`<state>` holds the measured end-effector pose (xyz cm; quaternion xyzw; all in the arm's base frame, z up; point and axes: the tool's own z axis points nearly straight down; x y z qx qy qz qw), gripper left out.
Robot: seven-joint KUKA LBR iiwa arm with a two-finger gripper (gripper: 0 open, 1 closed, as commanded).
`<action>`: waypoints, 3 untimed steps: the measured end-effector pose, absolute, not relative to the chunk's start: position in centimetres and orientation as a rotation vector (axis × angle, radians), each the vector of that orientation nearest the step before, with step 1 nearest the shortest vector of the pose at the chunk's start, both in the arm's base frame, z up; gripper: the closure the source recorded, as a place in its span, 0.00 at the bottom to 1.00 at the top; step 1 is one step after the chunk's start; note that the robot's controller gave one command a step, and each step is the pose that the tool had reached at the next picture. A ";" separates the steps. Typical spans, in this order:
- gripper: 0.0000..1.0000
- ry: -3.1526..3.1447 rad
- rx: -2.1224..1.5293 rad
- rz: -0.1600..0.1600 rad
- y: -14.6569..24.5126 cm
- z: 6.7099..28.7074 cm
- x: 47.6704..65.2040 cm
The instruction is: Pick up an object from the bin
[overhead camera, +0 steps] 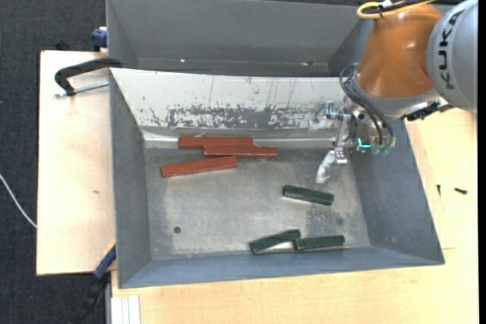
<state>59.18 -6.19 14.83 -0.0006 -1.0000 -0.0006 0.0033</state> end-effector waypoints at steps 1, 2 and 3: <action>0.00 -3.143 0.000 -0.001 -6.2 15.3 59.4; 0.00 -3.150 0.029 0.001 -5.1 10.5 56.6; 1.00 -3.124 -0.236 -0.005 -4.3 7.7 57.5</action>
Offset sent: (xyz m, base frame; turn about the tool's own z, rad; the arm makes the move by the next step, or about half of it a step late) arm -0.0474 0.0194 -0.0783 -0.0345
